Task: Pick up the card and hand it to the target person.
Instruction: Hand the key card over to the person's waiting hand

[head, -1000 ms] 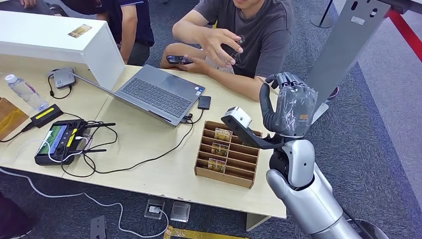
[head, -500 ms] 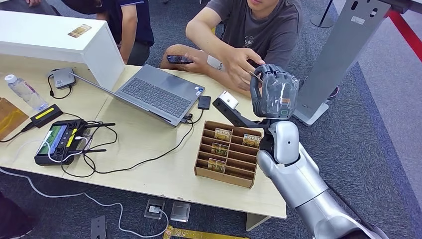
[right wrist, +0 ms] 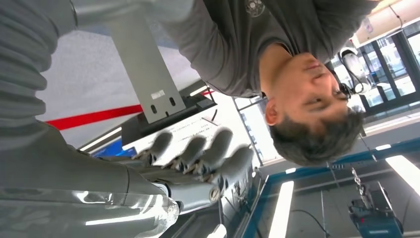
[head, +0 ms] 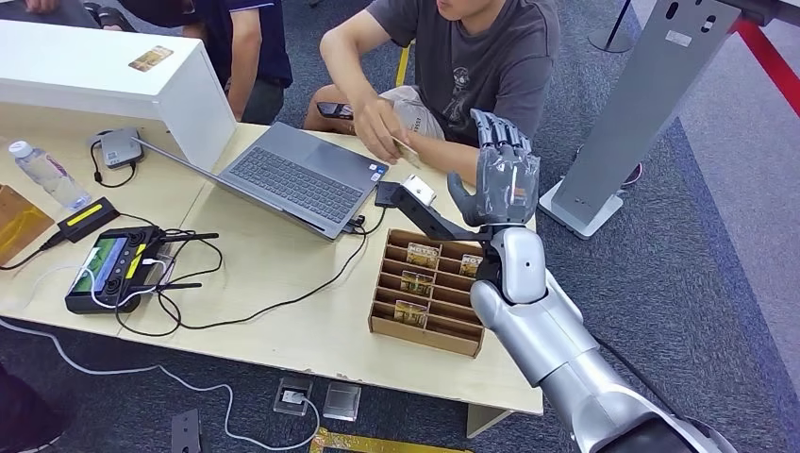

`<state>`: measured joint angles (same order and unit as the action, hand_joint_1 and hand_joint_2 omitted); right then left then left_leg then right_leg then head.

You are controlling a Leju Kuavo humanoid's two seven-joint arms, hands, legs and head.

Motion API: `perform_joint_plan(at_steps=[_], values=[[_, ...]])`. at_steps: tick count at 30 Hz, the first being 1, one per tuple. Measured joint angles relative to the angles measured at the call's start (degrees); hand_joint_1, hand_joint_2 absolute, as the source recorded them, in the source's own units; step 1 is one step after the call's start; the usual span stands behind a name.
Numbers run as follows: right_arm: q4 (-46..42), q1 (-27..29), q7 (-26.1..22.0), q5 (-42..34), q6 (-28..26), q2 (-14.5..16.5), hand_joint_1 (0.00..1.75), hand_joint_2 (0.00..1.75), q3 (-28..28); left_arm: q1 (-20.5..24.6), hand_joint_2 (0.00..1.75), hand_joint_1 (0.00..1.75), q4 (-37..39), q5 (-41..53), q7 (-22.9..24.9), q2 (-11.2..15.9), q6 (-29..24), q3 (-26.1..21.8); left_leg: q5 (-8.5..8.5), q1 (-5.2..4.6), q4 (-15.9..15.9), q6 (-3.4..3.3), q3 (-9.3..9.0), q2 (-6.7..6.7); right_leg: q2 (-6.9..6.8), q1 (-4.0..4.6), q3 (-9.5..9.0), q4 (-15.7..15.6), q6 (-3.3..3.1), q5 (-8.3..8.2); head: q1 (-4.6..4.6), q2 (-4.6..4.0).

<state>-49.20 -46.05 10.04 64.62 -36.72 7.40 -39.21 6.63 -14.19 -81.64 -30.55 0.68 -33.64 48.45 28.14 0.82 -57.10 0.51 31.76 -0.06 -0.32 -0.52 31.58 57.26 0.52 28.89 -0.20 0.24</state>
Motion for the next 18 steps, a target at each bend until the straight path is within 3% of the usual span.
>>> perform_joint_plan(at_steps=[8,18], values=[[0.1,1.1,-2.5,-7.6,-1.7,0.0,0.00,1.75,0.3,0.0,0.00,0.00,0.0,-0.3,-0.1,0.0,0.0,0.0,0.00,0.00,0.0,0.00,-0.04,0.01,0.00,0.00,0.00,0.0,0.00,0.00,0.03,0.00],[-6.7,10.7,-14.8,-40.5,-1.0,-0.5,0.00,1.75,0.9,-0.1,0.00,0.00,0.0,-1.0,0.1,0.0,0.0,-0.8,0.00,0.00,0.0,0.00,-0.04,0.01,0.01,0.00,0.00,0.0,0.00,0.00,0.00,0.00]])
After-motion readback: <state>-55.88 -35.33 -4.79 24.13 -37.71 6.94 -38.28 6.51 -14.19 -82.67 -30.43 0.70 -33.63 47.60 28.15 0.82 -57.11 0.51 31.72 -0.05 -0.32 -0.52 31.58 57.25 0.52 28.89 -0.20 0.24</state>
